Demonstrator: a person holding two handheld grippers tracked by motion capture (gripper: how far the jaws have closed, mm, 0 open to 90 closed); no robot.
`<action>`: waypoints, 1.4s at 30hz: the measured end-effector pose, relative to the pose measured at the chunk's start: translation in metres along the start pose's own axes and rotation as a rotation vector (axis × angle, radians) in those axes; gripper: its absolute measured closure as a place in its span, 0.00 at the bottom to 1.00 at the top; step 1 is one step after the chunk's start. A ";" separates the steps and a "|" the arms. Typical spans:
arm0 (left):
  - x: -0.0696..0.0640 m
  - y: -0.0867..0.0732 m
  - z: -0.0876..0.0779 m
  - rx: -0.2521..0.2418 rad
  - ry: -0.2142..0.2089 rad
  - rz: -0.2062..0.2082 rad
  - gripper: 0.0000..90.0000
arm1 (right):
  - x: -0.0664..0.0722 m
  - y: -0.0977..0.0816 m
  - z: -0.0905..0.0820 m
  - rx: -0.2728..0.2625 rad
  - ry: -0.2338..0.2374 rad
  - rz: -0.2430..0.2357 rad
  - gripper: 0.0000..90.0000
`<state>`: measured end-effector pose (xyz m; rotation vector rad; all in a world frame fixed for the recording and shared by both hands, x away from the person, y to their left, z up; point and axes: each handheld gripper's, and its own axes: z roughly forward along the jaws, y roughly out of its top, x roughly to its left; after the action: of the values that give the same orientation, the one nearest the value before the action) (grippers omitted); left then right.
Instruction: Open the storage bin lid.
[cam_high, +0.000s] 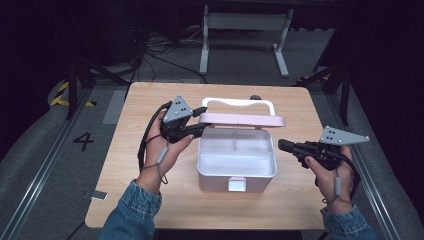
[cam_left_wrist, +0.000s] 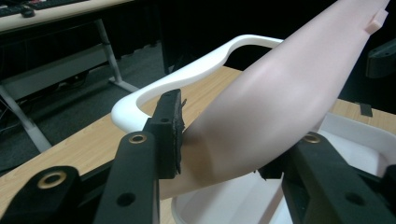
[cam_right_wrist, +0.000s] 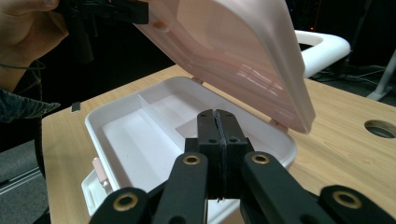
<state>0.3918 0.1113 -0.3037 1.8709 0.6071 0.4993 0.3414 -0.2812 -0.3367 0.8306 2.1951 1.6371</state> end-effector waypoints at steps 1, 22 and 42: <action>0.000 0.001 0.001 0.002 -0.001 -0.008 0.69 | 0.000 -0.001 -0.002 -0.001 -0.007 0.002 1.00; 0.030 0.016 0.019 0.013 -0.015 -0.042 0.76 | -0.011 -0.019 -0.035 0.011 -0.120 0.056 0.99; 0.048 0.025 0.057 0.066 0.040 -0.005 0.64 | -0.019 -0.025 -0.039 0.017 -0.132 0.077 0.96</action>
<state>0.4673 0.0919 -0.2976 1.9249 0.6617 0.5195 0.3291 -0.3275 -0.3498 1.0094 2.1134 1.5524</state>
